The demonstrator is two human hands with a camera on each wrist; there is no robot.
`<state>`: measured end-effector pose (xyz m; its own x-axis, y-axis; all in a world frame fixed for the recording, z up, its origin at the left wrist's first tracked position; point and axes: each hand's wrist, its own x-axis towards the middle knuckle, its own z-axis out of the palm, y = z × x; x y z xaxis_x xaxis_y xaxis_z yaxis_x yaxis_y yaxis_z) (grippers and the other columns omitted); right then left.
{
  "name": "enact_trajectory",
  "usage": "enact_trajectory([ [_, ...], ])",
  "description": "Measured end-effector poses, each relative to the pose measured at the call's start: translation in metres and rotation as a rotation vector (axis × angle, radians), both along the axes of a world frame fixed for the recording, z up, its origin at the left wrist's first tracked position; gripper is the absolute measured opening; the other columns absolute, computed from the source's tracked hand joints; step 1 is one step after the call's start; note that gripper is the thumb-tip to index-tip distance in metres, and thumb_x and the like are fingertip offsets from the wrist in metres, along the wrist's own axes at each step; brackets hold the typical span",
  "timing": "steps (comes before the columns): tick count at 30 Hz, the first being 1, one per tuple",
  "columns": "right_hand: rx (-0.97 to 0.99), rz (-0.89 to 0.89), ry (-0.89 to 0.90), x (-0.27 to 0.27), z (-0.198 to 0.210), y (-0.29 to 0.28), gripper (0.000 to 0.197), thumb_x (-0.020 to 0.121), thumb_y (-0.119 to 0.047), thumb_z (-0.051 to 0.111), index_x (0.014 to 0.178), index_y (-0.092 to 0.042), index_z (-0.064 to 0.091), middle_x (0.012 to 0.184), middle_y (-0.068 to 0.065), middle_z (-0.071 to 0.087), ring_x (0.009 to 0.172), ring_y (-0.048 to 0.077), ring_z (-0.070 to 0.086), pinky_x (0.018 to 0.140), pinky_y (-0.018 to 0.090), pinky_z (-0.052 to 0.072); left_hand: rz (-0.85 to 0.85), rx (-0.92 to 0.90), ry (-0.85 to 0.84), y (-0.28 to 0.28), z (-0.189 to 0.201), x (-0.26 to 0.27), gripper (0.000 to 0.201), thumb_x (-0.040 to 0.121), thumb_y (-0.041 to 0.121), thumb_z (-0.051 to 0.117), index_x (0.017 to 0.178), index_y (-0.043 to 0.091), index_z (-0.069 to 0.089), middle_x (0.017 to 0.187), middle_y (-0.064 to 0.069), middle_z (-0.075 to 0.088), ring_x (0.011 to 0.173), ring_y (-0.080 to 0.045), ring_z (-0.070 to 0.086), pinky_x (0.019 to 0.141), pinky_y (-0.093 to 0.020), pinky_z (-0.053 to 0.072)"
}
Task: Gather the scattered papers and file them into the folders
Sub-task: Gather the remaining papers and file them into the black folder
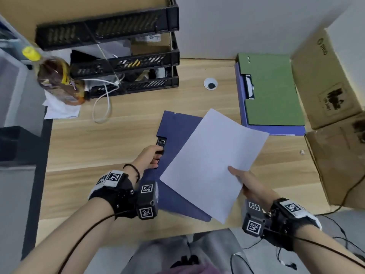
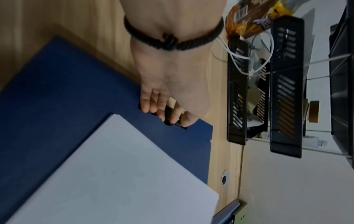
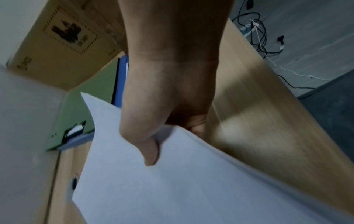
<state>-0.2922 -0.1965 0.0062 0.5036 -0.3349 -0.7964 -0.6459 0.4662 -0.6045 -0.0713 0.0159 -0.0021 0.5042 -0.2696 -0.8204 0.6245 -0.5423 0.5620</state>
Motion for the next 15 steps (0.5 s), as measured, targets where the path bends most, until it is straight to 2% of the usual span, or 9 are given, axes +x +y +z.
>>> enact_trajectory([
  [3,-0.036,-0.025,-0.032,0.003,0.013,-0.013,0.025,0.095,-0.022,0.059,0.119,-0.017,0.063,0.117,0.001,0.073,0.105,0.022,0.068,0.091,0.039,0.05,0.017,-0.049,0.043,-0.009,0.003,-0.005,0.016,0.094,0.026,0.051,0.102,0.013,0.057,0.07,0.001,0.051,0.056,-0.013,0.043,0.058,-0.024,0.042],
  [5,-0.039,-0.05,-0.063,0.008,0.023,-0.023,0.031,0.095,-0.02,0.059,0.125,-0.014,0.061,0.122,0.002,0.07,0.112,0.022,0.066,0.095,0.037,0.049,0.031,-0.087,0.072,-0.009,0.002,-0.009,0.023,0.095,0.026,0.049,0.108,0.01,0.06,0.076,-0.002,0.058,0.062,-0.016,0.052,0.064,-0.026,0.047],
  [7,-0.036,-0.075,-0.111,0.016,0.036,-0.032,0.035,0.096,-0.017,0.057,0.13,-0.011,0.057,0.126,0.003,0.068,0.116,0.022,0.064,0.099,0.037,0.048,0.012,-0.14,0.103,-0.004,0.0,-0.012,0.031,0.097,0.028,0.047,0.12,0.013,0.061,0.093,-0.006,0.066,0.08,-0.021,0.063,0.075,-0.029,0.053],
  [9,0.0,-0.122,-0.169,0.025,0.051,-0.035,0.036,0.096,-0.015,0.055,0.132,-0.008,0.056,0.126,0.006,0.067,0.117,0.023,0.064,0.099,0.036,0.049,-0.028,-0.199,0.112,0.004,-0.002,-0.014,0.032,0.099,0.028,0.044,0.127,0.02,0.059,0.109,-0.008,0.07,0.099,-0.025,0.066,0.087,-0.033,0.052],
  [12,0.062,-0.116,-0.266,0.044,0.072,-0.029,0.036,0.097,-0.017,0.053,0.132,-0.008,0.057,0.127,0.005,0.067,0.117,0.022,0.064,0.095,0.035,0.052,-0.047,-0.294,0.097,0.01,0.007,-0.023,0.032,0.1,0.019,0.043,0.128,0.023,0.059,0.117,-0.006,0.07,0.109,-0.024,0.065,0.099,-0.037,0.048],
  [13,0.075,-0.097,-0.287,0.052,0.077,-0.024,0.037,0.098,-0.018,0.053,0.133,-0.008,0.056,0.129,0.005,0.066,0.119,0.021,0.063,0.097,0.035,0.051,-0.043,-0.325,0.091,0.012,0.011,-0.028,0.031,0.099,0.016,0.044,0.125,0.022,0.061,0.115,-0.004,0.071,0.108,-0.023,0.066,0.098,-0.035,0.049],
  [15,0.1,-0.047,-0.32,0.069,0.082,-0.011,0.04,0.098,-0.018,0.053,0.136,-0.007,0.054,0.132,0.006,0.064,0.122,0.023,0.06,0.102,0.038,0.048,0.009,-0.359,0.079,0.02,0.021,-0.037,0.024,0.098,0.009,0.045,0.109,0.018,0.064,0.092,0.003,0.075,0.092,-0.015,0.07,0.083,-0.024,0.055],
])
